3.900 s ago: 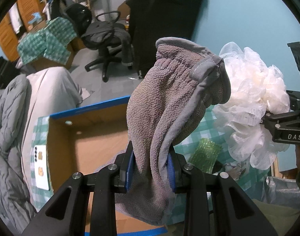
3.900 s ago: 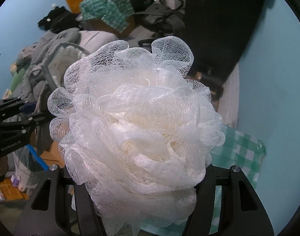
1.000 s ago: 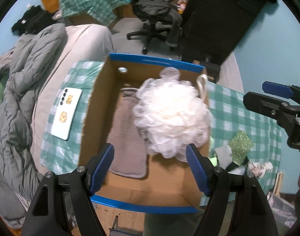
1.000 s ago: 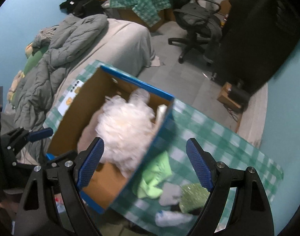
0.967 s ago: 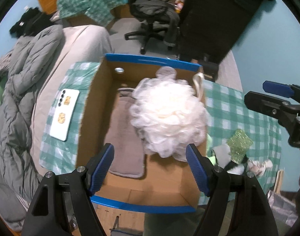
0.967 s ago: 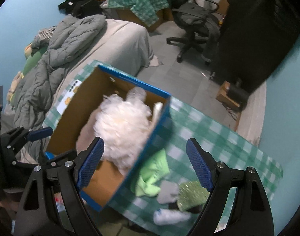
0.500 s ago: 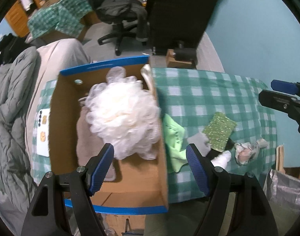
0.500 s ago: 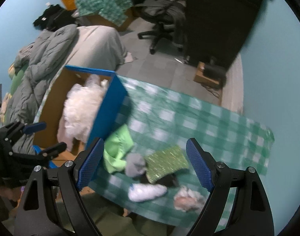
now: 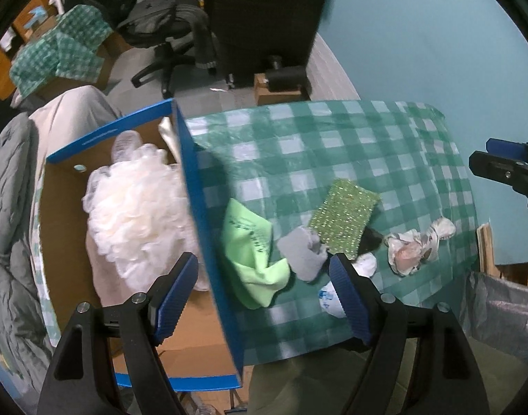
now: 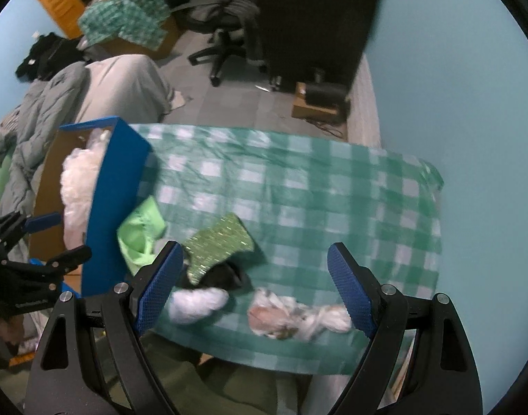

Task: Organize soft objects
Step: 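Move the left gripper to the grey sock while the right gripper reaches the plastic-wrapped bundle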

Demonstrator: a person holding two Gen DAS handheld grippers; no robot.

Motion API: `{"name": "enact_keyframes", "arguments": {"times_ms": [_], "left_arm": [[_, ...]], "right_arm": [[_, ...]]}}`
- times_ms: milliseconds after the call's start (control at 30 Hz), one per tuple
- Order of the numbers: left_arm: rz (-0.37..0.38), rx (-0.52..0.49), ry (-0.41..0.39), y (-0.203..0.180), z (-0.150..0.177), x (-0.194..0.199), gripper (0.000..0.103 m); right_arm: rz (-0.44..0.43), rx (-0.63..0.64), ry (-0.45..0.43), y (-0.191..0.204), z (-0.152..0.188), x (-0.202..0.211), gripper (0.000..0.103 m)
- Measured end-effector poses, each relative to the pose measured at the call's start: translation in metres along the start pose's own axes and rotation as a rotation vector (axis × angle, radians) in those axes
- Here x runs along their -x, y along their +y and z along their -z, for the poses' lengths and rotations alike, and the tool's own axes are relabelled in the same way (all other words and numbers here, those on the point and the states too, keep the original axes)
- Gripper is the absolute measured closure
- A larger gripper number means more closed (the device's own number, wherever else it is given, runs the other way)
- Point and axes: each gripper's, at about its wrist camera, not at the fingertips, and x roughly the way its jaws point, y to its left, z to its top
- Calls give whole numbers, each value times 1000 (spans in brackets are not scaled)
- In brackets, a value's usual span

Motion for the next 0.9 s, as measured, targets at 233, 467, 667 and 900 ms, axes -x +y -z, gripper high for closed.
{"name": "enact_keyframes", "arguments": {"times_ms": [233,467,667,900], "left_arm": [[10,-41,44,-21,2,-20,23],[33,-36,95,-27,5,-41,23],[68,-3,131,-26,7,-57,23],[93,21,152,-28,9,-75,23]], "right_arm": [[27,-78,44,-36,21,-10,17],[24,-131,87,-55,44,-25,18],[10,-165,127,-62,60,-45,18],[5,-187,188,-65,80,-73,18]]}}
